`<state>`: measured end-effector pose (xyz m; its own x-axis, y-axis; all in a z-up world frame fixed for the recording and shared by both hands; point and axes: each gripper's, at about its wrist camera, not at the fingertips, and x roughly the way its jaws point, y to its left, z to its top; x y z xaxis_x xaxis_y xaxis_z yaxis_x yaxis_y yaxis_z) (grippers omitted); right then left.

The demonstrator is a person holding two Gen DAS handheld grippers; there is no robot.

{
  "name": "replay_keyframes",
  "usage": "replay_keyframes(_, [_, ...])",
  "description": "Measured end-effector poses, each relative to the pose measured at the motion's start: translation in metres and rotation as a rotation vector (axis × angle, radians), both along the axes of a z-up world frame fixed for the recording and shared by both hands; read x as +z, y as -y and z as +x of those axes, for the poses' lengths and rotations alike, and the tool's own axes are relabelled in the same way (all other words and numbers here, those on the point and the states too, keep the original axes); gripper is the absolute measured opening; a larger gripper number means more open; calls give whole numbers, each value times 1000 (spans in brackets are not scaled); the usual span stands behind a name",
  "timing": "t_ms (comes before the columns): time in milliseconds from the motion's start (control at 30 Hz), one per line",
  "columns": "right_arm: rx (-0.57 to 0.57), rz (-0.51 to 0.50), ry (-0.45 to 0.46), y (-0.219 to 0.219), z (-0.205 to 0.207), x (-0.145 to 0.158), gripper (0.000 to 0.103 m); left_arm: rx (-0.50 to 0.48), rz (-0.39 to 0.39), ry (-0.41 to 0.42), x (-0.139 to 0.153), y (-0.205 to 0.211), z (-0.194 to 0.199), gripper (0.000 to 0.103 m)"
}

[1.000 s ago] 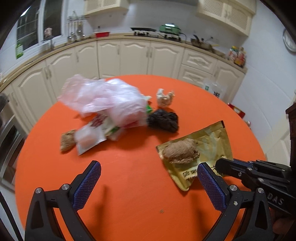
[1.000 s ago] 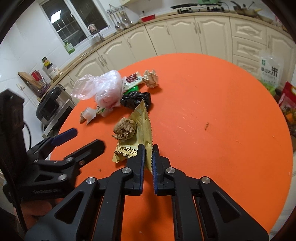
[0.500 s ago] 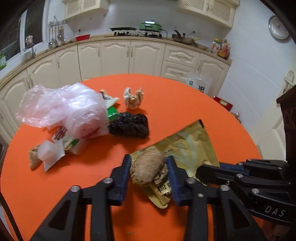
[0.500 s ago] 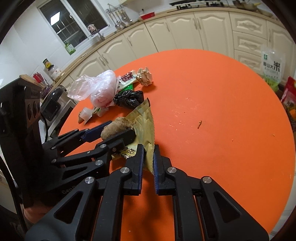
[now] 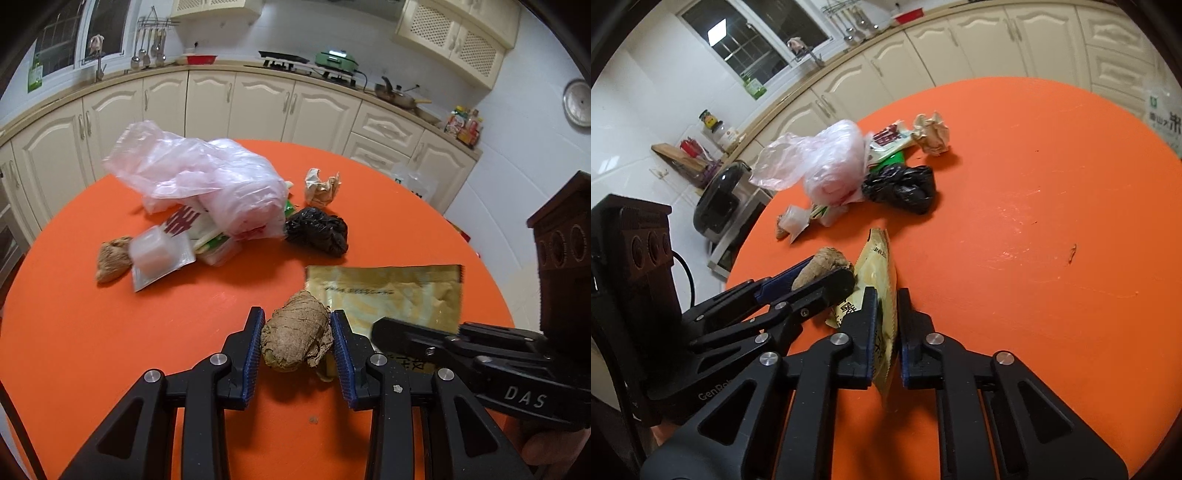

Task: Collect trash
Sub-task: 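Carry the brown lump and gold packet with both tools to the blue bin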

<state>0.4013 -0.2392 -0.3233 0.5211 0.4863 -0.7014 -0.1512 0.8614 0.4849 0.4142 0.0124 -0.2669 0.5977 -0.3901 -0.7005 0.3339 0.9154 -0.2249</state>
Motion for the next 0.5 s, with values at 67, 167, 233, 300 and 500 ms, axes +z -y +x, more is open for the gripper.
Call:
replay_keyframes(67, [-20, -15, 21, 0, -10, 7, 7, 8, 3, 13, 4, -3, -13, 32])
replay_keyframes(167, [-49, -58, 48, 3, -24, 19, 7, 12, 0, 36, 14, 1, -30, 32])
replay_keyframes(233, [-76, -68, 65, 9, -35, 28, 7, 13, 10, 60, 24, 0, -43, 32])
replay_keyframes(300, [-92, -69, 76, 16, -44, 35, 7, 4, 12, 79, 32, 0, -55, 32])
replay_keyframes(500, [-154, -67, 137, 39, -85, 64, 7, -38, 11, 133, 56, 7, -97, 32])
